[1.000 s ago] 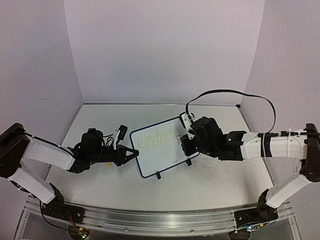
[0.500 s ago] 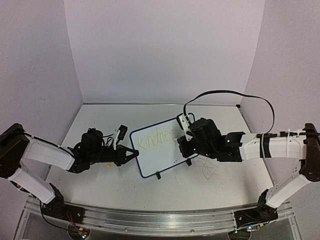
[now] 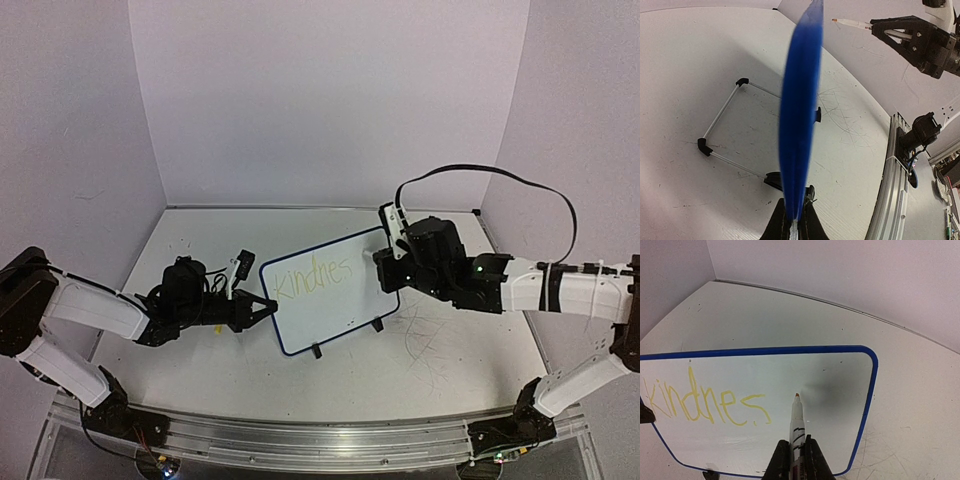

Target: Write a sentence on the whiteboard

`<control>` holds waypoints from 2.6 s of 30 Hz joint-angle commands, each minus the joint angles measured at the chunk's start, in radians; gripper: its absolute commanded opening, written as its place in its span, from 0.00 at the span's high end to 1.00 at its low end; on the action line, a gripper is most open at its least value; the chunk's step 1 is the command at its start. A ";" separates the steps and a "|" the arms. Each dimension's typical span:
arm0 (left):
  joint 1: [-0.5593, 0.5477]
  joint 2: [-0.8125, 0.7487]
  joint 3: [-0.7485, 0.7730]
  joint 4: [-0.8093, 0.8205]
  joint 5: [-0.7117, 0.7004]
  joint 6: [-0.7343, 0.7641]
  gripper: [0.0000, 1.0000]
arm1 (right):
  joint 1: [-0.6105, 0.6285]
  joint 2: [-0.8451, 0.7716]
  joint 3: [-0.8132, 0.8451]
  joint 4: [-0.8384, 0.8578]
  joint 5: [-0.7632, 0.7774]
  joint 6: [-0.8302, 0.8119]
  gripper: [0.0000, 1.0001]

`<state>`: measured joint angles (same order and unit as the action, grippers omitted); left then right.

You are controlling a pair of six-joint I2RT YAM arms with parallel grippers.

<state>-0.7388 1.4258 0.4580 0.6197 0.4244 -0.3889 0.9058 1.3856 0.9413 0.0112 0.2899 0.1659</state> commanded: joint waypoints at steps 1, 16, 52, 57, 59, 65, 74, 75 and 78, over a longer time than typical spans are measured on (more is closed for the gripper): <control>0.001 -0.025 0.021 -0.048 -0.026 0.022 1.00 | 0.004 0.030 0.026 0.041 -0.004 -0.018 1.00; 0.001 -0.026 0.020 -0.049 -0.021 0.026 1.00 | 0.004 0.072 0.055 0.051 0.041 -0.022 1.00; 0.001 -0.026 0.021 -0.053 -0.023 0.025 1.00 | 0.034 0.079 0.013 0.011 0.046 0.016 1.00; 0.001 -0.024 0.022 -0.053 -0.021 0.024 1.00 | 0.035 0.079 0.005 0.005 0.060 0.023 1.00; 0.001 -0.026 0.023 -0.054 -0.021 0.024 1.00 | 0.034 0.079 0.003 0.002 0.067 0.025 1.00; 0.001 -0.026 0.022 -0.055 -0.022 0.024 1.00 | 0.035 0.072 0.000 -0.011 0.109 0.034 1.00; 0.001 -0.024 0.024 -0.057 -0.021 0.025 1.00 | 0.034 0.070 -0.018 -0.043 0.092 0.053 1.00; 0.001 -0.024 0.023 -0.057 -0.021 0.025 1.00 | 0.034 0.071 -0.021 -0.043 0.083 0.056 1.00; 0.001 -0.026 0.022 -0.058 -0.022 0.025 1.00 | 0.034 0.073 -0.025 -0.040 0.061 0.058 1.00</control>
<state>-0.7387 1.4239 0.4580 0.6178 0.4236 -0.3904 0.9394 1.4708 0.9282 -0.0233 0.3694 0.2056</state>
